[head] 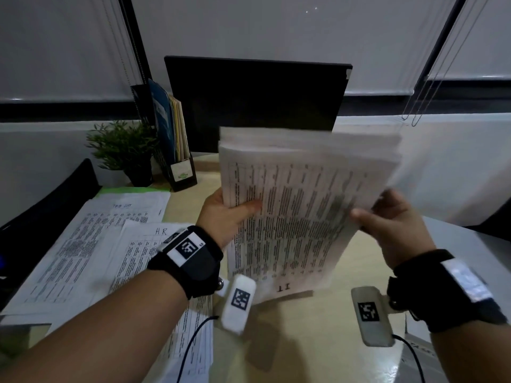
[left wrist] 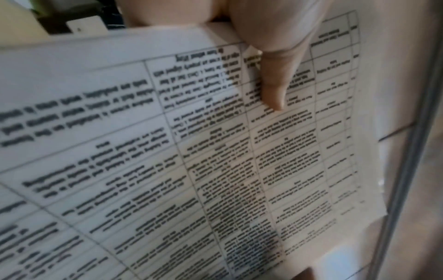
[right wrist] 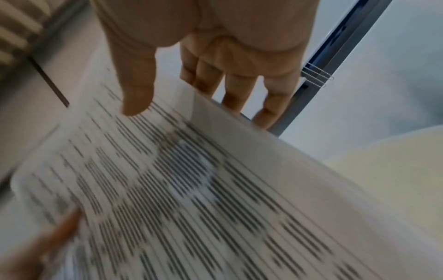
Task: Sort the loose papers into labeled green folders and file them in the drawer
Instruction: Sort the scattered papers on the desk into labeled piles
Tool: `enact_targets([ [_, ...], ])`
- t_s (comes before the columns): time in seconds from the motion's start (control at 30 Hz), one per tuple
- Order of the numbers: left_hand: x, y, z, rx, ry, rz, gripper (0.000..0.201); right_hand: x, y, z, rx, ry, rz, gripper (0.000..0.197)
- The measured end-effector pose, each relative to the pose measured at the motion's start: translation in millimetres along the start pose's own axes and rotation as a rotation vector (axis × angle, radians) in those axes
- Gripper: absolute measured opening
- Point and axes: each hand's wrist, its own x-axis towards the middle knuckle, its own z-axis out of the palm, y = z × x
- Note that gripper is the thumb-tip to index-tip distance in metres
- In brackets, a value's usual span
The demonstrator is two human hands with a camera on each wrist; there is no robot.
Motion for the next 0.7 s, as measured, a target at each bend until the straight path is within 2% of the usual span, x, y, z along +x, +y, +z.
enact_targets([
  [0.03, 1, 2, -1, -0.004, 0.023, 0.016, 0.021, -2, 7, 0, -0.048, -0.023, 0.065, 0.079],
  [0.07, 1, 5, 0, -0.010, 0.038, 0.031, 0.023, -5, 12, 1, -0.123, -0.025, 0.113, 0.069],
  [0.13, 3, 10, 2, -0.018, 0.053, 0.063, 0.024, -8, 21, 8, -0.297, 0.067, 0.123, 0.024],
  [0.2, 4, 13, 8, 0.012, 0.076, 0.112, 0.027, -10, 27, 16, -0.384, 0.221, 0.112, 0.031],
  [0.27, 4, 14, 15, 0.051, 0.105, 0.165, 0.034, -14, 28, 30, -0.360, 0.306, 0.085, 0.038],
  [0.33, 0, 13, 22, 0.098, 0.128, 0.214, 0.037, -18, 28, 43, -0.323, 0.356, 0.042, 0.046],
  [0.43, -8, 7, 30, 0.146, 0.106, 0.270, 0.039, -20, 28, 50, -0.248, 0.389, 0.034, 0.038],
  [0.53, -11, -3, 27, 0.131, 0.103, 0.203, 0.045, -23, 30, 45, -0.298, 0.370, 0.041, 0.028],
  [0.7, -9, -11, 18, 0.181, 0.095, 0.101, 0.048, -21, 21, 35, -0.295, 0.412, 0.008, 0.038],
])
